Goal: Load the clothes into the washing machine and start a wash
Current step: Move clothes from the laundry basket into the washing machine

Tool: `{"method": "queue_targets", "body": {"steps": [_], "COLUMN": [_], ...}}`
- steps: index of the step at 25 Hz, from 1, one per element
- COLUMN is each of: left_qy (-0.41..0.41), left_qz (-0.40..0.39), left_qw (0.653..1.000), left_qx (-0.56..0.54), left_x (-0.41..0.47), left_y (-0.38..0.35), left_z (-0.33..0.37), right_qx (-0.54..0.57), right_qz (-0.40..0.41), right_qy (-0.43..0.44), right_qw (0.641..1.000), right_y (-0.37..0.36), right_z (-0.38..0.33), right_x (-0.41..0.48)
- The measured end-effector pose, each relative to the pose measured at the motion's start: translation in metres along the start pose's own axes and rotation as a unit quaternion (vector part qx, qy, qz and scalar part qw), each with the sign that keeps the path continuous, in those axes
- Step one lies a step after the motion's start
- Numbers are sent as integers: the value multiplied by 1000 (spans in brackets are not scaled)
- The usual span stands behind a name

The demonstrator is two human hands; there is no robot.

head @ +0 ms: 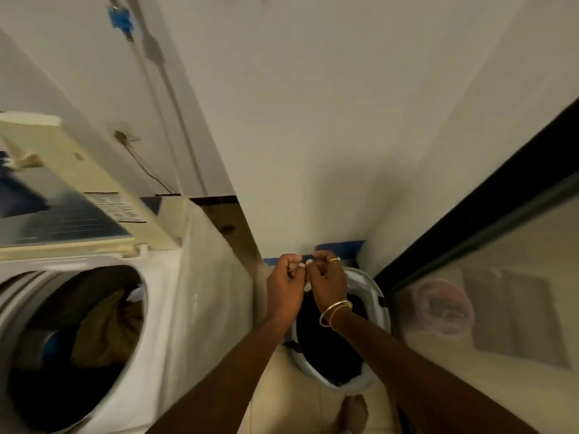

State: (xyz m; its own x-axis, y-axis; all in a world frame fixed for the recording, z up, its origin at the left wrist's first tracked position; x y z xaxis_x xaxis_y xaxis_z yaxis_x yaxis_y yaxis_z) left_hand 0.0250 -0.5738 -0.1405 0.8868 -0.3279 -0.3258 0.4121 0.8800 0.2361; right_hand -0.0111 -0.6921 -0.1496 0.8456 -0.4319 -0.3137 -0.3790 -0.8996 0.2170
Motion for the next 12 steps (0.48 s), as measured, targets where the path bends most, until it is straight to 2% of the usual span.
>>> {"method": "queue_targets", "body": {"steps": [4,7,9,12], "left_qy": [87,144,181,231], "left_qz": [-60,-87,-86,-71], "left_qw": [994,985,979,970], "left_qx": [4,24,19,-11], "left_x": [40,59,66,73], "left_y": [-74,-117,-138,-159], "left_z": [-88,-165,-216,-286], "right_qx": [-95,-165,-225,-351], "right_qz": [-33,-90,-161,-278], "right_qy": [-89,-163,-208,-229], "right_qw": [991,969,938,864], "right_y": [46,60,57,32], "right_z": [124,231,299,395], "right_x": [46,73,88,106]}}
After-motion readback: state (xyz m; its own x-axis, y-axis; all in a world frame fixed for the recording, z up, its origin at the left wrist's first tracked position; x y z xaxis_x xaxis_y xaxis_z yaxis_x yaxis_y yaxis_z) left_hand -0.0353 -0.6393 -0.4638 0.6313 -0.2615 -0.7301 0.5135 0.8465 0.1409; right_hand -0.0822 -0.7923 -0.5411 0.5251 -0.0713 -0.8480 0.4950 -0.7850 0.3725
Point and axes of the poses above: each hand's wrist, its own x-axis towards the middle knuckle, its own y-axis out of the back of the hand, z = x × y, the point moved 5 cm from there along x, towards the middle knuckle, and after that the axes turned 11 degrees about -z, right-handed, at the moved point
